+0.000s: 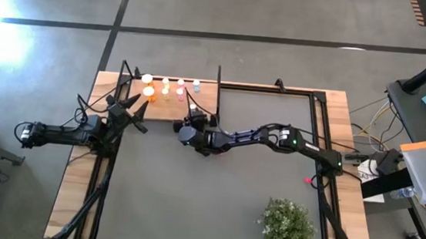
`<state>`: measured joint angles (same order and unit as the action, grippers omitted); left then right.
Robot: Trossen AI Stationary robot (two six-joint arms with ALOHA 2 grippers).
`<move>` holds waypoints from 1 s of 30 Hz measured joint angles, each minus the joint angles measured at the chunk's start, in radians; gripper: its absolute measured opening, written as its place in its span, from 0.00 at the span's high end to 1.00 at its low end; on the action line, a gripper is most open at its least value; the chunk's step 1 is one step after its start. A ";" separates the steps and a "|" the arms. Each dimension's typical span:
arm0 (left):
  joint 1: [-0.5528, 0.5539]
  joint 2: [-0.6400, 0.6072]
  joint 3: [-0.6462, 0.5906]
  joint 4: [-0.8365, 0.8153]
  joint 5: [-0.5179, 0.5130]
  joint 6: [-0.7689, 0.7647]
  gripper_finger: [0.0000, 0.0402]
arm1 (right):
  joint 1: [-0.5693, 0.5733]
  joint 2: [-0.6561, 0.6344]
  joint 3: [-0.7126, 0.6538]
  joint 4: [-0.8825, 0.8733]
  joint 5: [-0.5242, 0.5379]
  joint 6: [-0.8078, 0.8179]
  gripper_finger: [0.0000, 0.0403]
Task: Pick and place medicine bottles onto shelf by color
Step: Put the yellow pill bottle on the shelf aligned with the other yellow pill bottle
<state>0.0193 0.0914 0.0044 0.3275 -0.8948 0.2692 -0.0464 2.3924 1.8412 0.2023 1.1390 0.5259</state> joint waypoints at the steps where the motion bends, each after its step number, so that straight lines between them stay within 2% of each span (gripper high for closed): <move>1: 0.000 0.000 0.000 0.000 0.000 0.000 0.57 | 0.003 0.000 0.000 -0.003 0.010 0.000 0.75; 16: 0.000 0.000 0.000 0.000 0.000 0.000 0.57 | 0.049 0.000 0.033 -0.002 0.028 0.004 0.75; 20: 0.000 0.000 0.000 0.000 0.000 0.000 0.57 | 0.046 0.000 0.034 -0.002 -0.031 0.004 0.75; 30: 0.000 0.000 0.000 0.000 0.000 0.000 0.57 | 0.010 0.000 0.033 0.021 -0.101 0.005 0.75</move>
<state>0.0193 0.0912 0.0042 0.3273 -0.8948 0.2693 -0.0366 2.3924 1.8744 0.2235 1.0376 0.5304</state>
